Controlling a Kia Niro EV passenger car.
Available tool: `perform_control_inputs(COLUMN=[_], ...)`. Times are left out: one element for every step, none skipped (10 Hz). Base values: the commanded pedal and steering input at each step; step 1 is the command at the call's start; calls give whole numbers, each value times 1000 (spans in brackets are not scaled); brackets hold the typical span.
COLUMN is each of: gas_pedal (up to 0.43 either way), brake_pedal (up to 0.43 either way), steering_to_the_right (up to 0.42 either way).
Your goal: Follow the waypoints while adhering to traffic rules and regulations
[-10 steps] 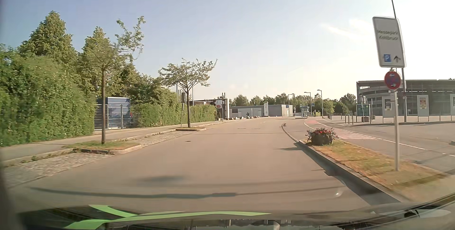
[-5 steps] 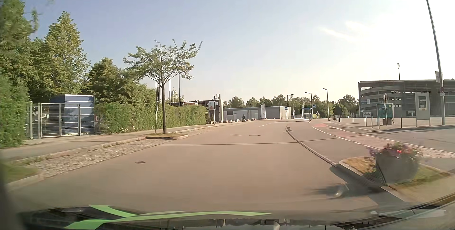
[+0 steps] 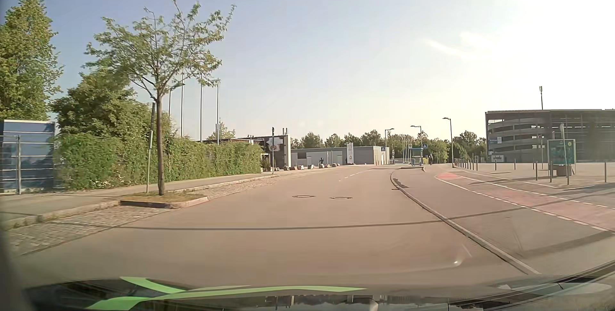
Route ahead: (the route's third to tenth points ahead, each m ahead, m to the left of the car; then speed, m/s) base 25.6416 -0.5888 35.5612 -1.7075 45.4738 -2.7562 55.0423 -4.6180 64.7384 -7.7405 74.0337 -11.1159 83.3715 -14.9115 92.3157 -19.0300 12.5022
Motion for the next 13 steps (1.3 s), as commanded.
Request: perform_control_inputs(gas_pedal=[67, 59, 0, 0, 0, 0, 0, 0, 0, 0, 0, 0, 0], brake_pedal=[0, 0, 0, 0, 0, 0, 0, 0, 0, 0, 0, 0, 0], steering_to_the_right=[17, 17, 17, 18, 18, 20, 24, 26, 27, 27, 26, 27, 26])
